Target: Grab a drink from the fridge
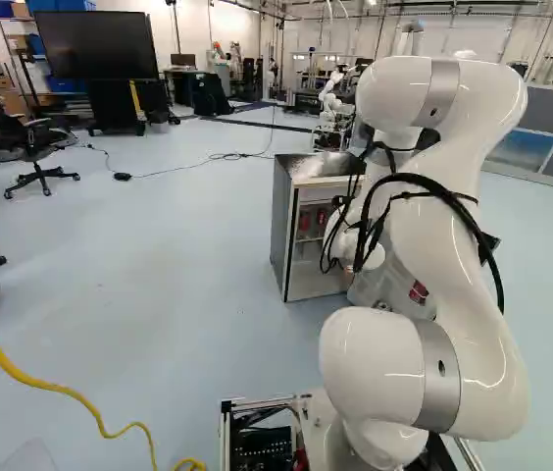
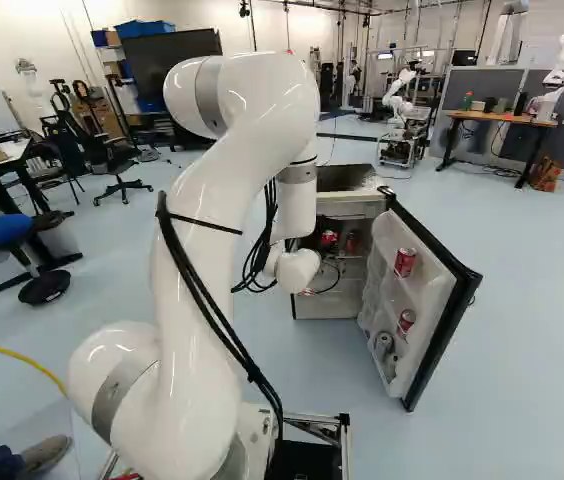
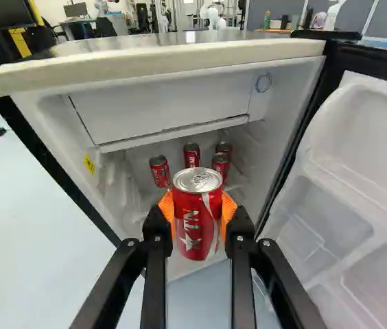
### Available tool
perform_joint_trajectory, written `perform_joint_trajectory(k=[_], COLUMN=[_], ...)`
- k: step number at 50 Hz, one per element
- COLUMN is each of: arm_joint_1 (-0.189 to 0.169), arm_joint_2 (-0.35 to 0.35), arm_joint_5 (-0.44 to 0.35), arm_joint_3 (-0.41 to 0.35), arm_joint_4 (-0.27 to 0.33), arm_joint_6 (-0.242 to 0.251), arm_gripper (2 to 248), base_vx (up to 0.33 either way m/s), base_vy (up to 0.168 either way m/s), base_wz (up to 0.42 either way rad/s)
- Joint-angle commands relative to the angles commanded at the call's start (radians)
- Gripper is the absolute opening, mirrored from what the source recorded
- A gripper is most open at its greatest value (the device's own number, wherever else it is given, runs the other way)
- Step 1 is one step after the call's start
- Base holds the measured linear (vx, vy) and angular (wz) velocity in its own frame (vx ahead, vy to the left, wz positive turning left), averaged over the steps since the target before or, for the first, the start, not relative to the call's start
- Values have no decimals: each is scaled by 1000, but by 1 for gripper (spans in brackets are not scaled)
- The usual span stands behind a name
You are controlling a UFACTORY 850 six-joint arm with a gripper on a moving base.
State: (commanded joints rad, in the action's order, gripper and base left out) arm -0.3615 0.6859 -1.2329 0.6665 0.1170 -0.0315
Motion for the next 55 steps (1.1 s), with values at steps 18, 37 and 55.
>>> perform_joint_trajectory(k=[18,37,55], arm_joint_1=[1,2,2], arm_joint_2=[-106,-177,-231], arm_joint_5=[-46,-61,-61], arm_joint_3=[-99,-138,-153], arm_joint_4=[0,0,0], arm_joint_6=[0,0,0], arm_gripper=[88,88,88], base_vx=[0,0,0], base_vy=[0,0,0], base_wz=[0,0,0])
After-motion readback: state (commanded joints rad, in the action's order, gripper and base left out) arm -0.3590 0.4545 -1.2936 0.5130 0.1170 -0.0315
